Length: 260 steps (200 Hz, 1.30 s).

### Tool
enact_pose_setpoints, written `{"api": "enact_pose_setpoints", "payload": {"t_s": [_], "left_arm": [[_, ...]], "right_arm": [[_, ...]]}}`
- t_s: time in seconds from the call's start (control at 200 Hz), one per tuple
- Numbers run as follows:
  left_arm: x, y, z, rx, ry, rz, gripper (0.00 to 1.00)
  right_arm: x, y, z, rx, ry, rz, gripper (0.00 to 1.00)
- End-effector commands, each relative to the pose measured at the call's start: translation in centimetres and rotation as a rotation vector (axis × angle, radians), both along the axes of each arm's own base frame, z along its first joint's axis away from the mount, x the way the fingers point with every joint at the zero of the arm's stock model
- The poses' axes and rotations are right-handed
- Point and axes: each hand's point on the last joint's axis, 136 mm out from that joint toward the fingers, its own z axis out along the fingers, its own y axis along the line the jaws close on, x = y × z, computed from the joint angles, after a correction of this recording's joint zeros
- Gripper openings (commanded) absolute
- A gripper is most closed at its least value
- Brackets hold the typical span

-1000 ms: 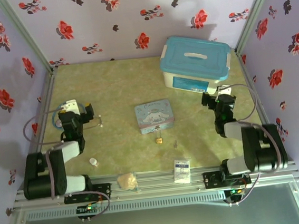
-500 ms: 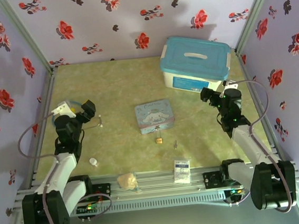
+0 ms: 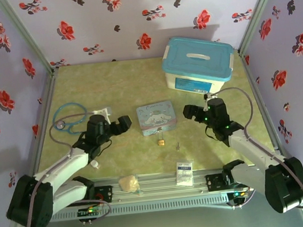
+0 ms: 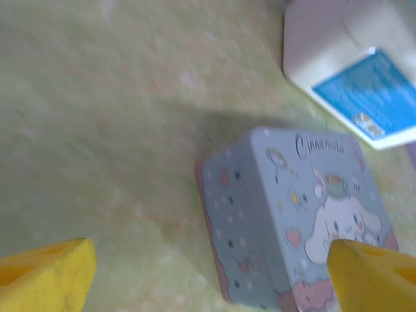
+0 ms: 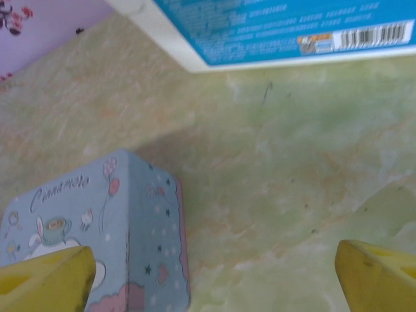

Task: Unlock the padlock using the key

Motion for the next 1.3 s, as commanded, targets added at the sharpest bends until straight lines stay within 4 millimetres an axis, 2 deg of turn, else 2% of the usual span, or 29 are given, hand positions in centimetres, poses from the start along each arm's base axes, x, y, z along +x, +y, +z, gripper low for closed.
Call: {"api": "enact_pose_setpoints", "payload": {"t_s": [0.0,0.22,0.37,0.47,0.615,0.83,0.96,1.12,1.295], "left_arm": [[0.0,-2.1,0.7,-0.011,0.013,-0.026,0.87],[-3.1,-5.8,-0.4,-0.039,0.048,-0.05,0.78],[-5.6,-7.9,-0.5,-0.012,0.035,-0.089,0.77],[-6.4,-8.8,-0.6,-0.017,0.034,-0.107,0.77],[-6.8,-9.5,-0.3,-0.015,0.023,-0.116,0.77],[-7.0,-9.9,-0.3,-0.014,0.02,-0.127,0.78],[-7.0,-9.9,-0.3,-0.015,0.016,-0.131,0.78],[-7.0,-9.9,-0.5,-0.026,0.011,-0.129,0.79],[-7.1,-9.9,-0.8,-0.031,0.014,-0.126,0.79]], "right_arm": [[-1.5,0.8,-1.6,-0.004,0.066,0.023,0.93],[-5.7,2.2,-5.0,-0.041,0.225,0.113,0.87],[-8.4,2.7,-6.4,-0.087,0.326,0.15,0.8],[-10.2,3.2,-7.3,-0.113,0.381,0.149,0.75],[-11.9,5.3,-8.0,-0.135,0.377,0.17,0.66],[-13.1,7.7,-8.6,-0.196,0.358,0.18,0.55],[-13.4,8.1,-9.9,-0.25,0.366,0.176,0.52],[-13.3,8.9,-10.1,-0.262,0.334,0.185,0.45],[-13.3,8.9,-10.8,-0.319,0.335,0.189,0.36]]}}
